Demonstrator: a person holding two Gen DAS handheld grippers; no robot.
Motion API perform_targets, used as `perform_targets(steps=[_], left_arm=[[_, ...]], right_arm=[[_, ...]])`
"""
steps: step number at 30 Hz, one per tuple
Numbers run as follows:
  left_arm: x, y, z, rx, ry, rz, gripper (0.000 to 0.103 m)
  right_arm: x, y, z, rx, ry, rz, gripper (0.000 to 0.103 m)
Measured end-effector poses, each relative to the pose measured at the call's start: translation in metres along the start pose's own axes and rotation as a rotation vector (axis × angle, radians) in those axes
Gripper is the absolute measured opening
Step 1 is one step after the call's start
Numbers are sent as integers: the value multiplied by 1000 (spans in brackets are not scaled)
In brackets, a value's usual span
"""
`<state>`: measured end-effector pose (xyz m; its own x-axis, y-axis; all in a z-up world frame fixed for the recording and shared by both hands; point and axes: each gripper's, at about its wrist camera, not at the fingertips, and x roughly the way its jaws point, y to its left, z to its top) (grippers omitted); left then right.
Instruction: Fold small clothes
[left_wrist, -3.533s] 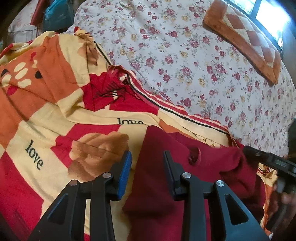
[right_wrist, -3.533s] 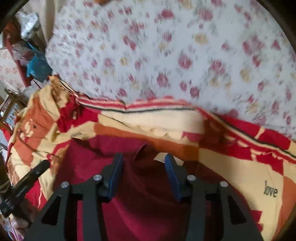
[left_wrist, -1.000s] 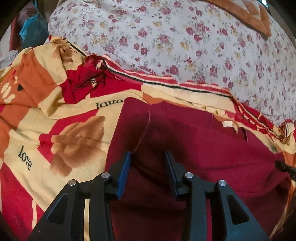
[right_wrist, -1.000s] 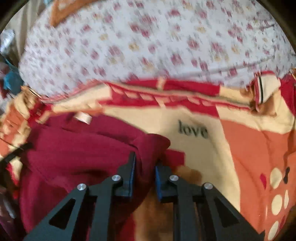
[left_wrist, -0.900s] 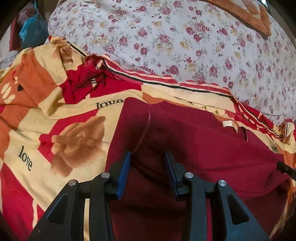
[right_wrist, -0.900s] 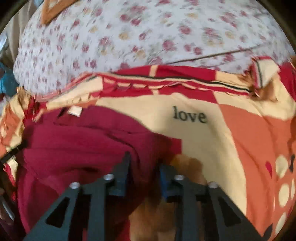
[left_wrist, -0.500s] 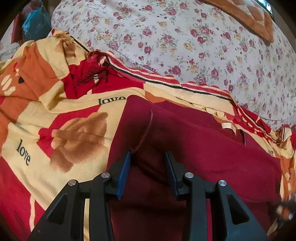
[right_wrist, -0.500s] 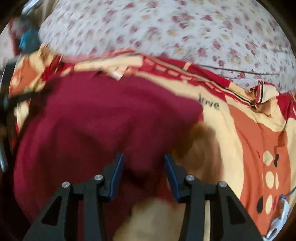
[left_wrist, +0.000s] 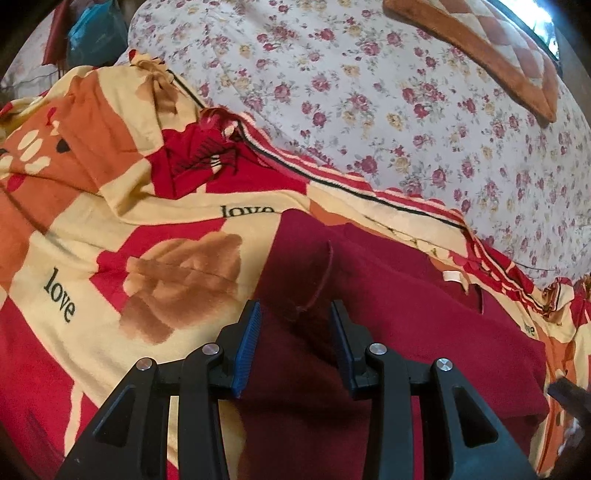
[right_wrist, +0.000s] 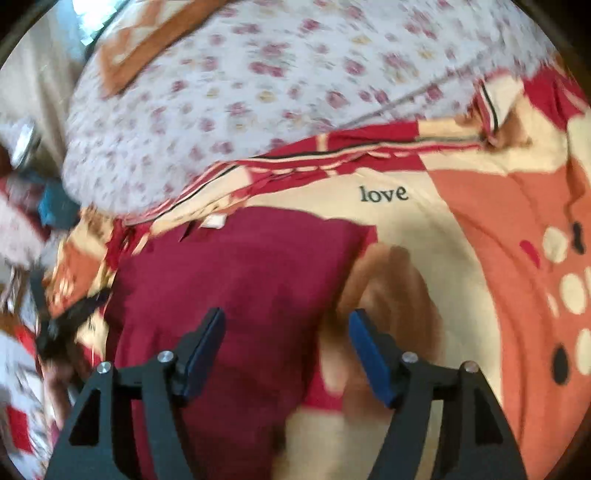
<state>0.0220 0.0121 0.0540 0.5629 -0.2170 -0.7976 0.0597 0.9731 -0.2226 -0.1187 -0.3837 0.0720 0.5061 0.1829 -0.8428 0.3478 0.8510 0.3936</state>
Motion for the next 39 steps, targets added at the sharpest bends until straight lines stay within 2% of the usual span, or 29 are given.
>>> perform_targets(steps=[2, 3, 4, 6, 7, 8, 13, 15, 16, 17, 20, 23, 26, 28, 30, 33, 37, 39], left_arm=[[-1, 4, 2, -7, -1, 1, 17], [-2, 7, 3, -14, -7, 1, 17], [-4, 10, 4, -23, -15, 2, 17], [-7, 18, 6, -47, -29, 2, 17], [-7, 20, 7, -56, -29, 1, 17], [-6, 22, 8, -64, -27, -1, 17], [-4, 13, 4, -33, -14, -7, 17], [-4, 7, 2, -9, -17, -2, 17], [-4, 5, 1, -4, -18, -3, 17], [-4, 4, 0, -1, -17, -4, 17], [-7, 2, -7, 5, 5, -20, 17], [-18, -1, -17, 39, 18, -28, 17], [-36, 0, -30, 62, 16, -45, 17], [-49, 6, -43, 58, 20, -59, 17], [-58, 10, -58, 59, 38, -61, 17], [-75, 16, -77, 77, 31, -39, 17], [-94, 25, -102, 94, 40, -28, 17], [-99, 30, -113, 101, 54, -22, 17]], right_arm=[[29, 1, 5, -27, 49, -33, 70], [36, 4, 5, -57, 58, -33, 53], [37, 12, 2, -109, 53, -47, 30], [32, 28, -4, -258, -12, -161, 26], [31, 30, -6, -301, -25, -207, 26], [32, 28, -8, -300, -25, -209, 27], [17, 18, -4, -177, -4, -150, 33], [6, 27, -13, -188, -17, -92, 36], [5, 32, -19, -211, -9, -84, 43], [7, 38, -28, -248, 8, -97, 44], [18, 44, -53, -337, 57, -208, 44], [7, 35, -61, -280, 24, -166, 44], [-21, 26, -64, -218, -5, -86, 46], [-33, 24, -72, -229, -1, -62, 56], [-39, 23, -79, -249, 4, -62, 60], [-42, 21, -88, -256, 18, -60, 60], [-40, 22, -103, -230, 44, 28, 61], [-32, 28, -107, -234, 47, 35, 62]])
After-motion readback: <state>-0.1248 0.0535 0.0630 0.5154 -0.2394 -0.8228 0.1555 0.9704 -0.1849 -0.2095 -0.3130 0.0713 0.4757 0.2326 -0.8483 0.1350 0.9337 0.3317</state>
